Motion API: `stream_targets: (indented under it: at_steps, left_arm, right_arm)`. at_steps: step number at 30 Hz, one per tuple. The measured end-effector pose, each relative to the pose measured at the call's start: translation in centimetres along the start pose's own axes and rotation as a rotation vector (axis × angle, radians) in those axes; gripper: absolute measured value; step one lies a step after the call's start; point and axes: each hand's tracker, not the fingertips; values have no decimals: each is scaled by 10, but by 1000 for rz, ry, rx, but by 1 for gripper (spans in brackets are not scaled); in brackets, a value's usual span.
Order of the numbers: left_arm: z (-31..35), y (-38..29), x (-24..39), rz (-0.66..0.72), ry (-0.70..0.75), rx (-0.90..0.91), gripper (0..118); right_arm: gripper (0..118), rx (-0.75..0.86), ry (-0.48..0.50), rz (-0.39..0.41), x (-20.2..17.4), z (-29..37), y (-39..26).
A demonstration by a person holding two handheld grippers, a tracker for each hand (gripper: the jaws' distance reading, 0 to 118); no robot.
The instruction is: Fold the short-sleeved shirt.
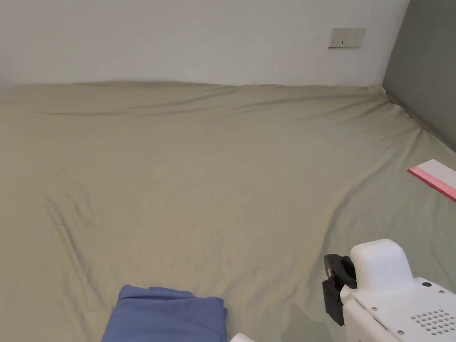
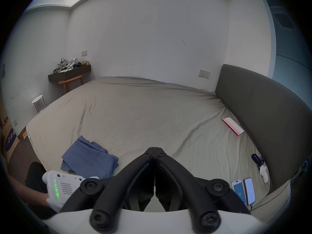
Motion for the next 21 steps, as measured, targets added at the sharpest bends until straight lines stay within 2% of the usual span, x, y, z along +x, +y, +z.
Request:
stream_targets:
  at_steps: [2,6,10,13,15,19,21]
  left_arm:
    - [25,3,-13,28,8,69,0]
    - [84,7,-73,212,53,235,0]
    - [141,1,-135,295,242,366,0]
    - [161,-14,-175,346,309,379,0]
    - [164,-24,-195,396,335,357,0]
    - [158,-50,-228,520,264,291,0]
    - [151,-58,-239,568,229,260,0]
  right_arm:
    - [2,11,2,8,-2,-3,5]
    - [2,35,54,5,-14,-17,15]
    - [2,28,204,4,-44,-55,13]
    - [2,-77,306,18,-82,-99,-6]
    - [2,-171,354,62,-108,-128,-25]
    - [2,-381,428,82,-145,-181,-69]
    - [2,-537,424,129,-158,-202,-90]
